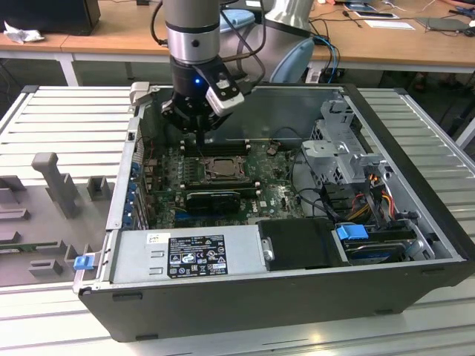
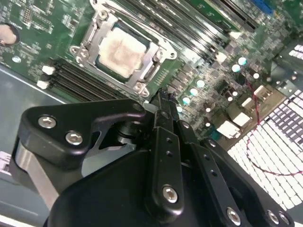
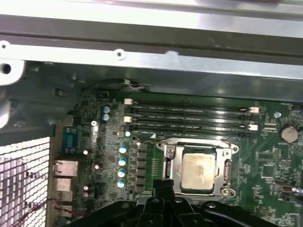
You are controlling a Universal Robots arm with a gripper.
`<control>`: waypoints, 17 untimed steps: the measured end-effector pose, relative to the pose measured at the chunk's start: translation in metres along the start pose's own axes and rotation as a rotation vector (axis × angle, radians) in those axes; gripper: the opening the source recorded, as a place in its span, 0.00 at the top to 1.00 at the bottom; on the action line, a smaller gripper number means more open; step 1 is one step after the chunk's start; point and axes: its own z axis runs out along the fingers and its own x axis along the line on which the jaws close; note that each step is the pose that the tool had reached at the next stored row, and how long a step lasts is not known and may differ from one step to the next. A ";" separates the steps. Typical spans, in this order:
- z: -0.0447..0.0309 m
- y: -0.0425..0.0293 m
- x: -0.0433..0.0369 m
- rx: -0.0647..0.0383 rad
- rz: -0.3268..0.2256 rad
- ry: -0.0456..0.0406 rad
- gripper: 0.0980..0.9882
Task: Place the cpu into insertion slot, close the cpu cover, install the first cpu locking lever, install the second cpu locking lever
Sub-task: 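Install the first cpu locking lever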
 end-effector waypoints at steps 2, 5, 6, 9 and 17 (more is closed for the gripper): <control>0.0005 0.0005 0.0057 0.000 0.000 0.0000 0.99; 0.0009 0.0020 0.0150 -0.004 0.002 -0.0003 0.99; 0.0012 0.0026 0.0171 -0.005 0.003 -0.0004 0.99; 0.0038 0.0089 0.0234 -0.006 0.004 -0.0003 0.99; 0.0123 0.0264 0.0279 -0.006 0.006 -0.0004 0.99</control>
